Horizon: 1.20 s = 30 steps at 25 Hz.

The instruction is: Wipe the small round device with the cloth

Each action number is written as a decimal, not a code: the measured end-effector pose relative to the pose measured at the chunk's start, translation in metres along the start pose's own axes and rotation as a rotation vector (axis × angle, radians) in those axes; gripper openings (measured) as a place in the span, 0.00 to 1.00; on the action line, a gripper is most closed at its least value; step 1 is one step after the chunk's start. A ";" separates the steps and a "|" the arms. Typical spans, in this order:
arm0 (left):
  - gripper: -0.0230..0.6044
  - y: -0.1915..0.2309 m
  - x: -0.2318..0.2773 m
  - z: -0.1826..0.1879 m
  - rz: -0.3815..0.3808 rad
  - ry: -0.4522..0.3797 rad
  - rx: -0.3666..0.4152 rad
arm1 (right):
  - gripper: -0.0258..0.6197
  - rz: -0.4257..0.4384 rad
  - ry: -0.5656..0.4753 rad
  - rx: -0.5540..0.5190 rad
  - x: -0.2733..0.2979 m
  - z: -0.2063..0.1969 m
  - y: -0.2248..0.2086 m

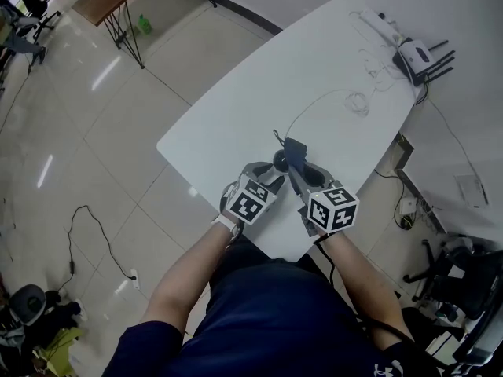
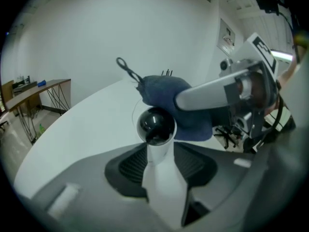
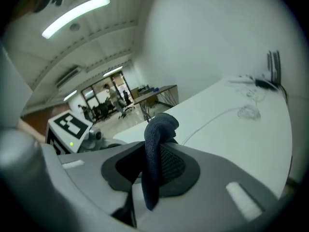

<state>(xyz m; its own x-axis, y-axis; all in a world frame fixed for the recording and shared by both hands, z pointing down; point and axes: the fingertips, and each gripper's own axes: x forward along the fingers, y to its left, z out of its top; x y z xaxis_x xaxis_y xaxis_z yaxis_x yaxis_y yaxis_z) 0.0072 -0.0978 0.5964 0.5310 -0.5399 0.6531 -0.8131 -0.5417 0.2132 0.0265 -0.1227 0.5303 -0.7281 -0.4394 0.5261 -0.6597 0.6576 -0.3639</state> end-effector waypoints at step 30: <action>0.44 0.018 0.001 -0.008 -0.214 0.141 0.307 | 0.15 -0.122 -0.269 1.141 0.009 -0.096 -0.055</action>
<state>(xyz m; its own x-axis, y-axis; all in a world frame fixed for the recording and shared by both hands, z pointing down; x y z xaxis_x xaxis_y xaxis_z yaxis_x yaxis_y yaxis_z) -0.0089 -0.1026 0.6064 0.6250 -0.3117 0.7157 -0.5670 -0.8114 0.1419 0.0742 -0.1042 0.6287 -0.5742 -0.6665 0.4755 -0.4126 -0.2660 -0.8712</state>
